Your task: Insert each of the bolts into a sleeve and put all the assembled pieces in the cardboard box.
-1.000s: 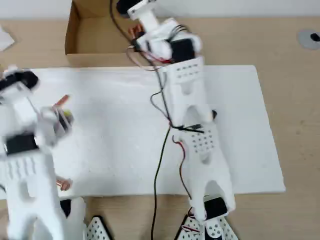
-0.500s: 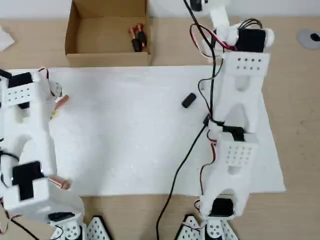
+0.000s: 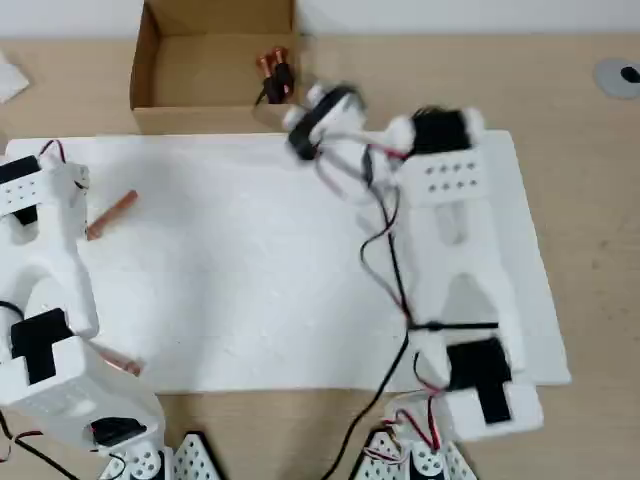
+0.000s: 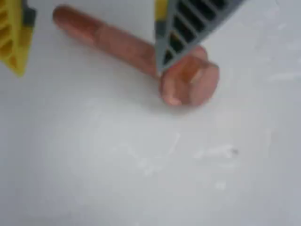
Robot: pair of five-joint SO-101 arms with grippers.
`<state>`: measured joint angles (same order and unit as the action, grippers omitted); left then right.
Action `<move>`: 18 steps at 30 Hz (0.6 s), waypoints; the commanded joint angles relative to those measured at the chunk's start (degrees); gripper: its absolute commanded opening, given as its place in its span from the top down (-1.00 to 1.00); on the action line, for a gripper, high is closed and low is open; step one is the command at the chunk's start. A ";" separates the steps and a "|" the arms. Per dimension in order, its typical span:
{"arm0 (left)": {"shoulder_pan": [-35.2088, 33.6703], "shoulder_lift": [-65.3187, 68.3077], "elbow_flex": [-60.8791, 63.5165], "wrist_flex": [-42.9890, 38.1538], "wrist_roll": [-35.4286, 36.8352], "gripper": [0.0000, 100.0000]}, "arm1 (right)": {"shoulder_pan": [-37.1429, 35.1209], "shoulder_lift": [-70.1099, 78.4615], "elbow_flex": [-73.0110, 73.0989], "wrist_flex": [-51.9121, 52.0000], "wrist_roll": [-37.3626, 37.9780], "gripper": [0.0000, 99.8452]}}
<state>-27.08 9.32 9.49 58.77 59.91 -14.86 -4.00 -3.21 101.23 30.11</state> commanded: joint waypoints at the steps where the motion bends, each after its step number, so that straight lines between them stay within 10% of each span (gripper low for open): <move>1: -0.70 -0.40 -2.55 -0.53 0.79 0.61 | -2.68 -6.46 7.78 0.88 1.76 0.49; 18: 4.92 -0.04 3.96 -4.13 -0.18 0.61 | -10.07 -12.44 24.04 0.79 5.54 0.49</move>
<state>-23.03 9.41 12.75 57.27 60.53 -23.03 -13.93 19.65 101.23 35.12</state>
